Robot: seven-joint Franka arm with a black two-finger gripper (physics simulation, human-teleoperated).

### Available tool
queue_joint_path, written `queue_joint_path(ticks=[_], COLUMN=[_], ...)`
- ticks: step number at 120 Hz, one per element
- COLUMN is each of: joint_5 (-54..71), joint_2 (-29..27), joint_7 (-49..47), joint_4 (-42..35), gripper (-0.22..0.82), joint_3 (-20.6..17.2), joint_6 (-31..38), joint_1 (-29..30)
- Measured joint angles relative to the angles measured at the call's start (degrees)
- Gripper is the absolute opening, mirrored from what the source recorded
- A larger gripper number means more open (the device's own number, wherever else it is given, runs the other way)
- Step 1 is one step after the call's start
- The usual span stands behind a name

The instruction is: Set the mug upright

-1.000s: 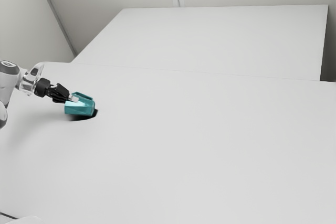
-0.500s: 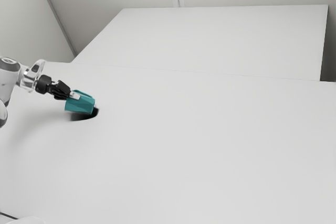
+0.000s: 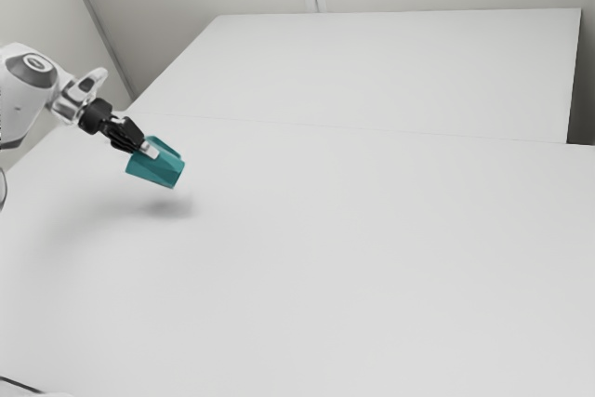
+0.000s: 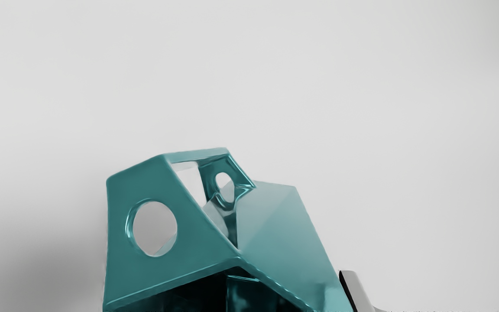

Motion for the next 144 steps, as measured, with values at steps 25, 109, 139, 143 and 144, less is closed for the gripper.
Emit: queue_joint_path(ticks=[25, 109, 139, 143, 144], joint_5=[4.8, 36.2, 41.6, 41.8, 41.9], joint_2=[-5.5, -7.3, -6.6, -6.6, -6.6], joint_7=[-2.8, -27.8, -36.6, -37.5, -37.8], joint_4=[-9.3, -16.2, -16.4, -16.4, -16.4], gripper=[-0.18, -0.18, -0.18, -0.18, -0.18], joint_3=[5.5, 11.0, 11.2, 11.2, 11.2], joint_6=[8.6, 21.7, 23.6, 23.7, 23.7], joint_1=[-12.8, -38.8, -41.8, -41.9, -42.0])
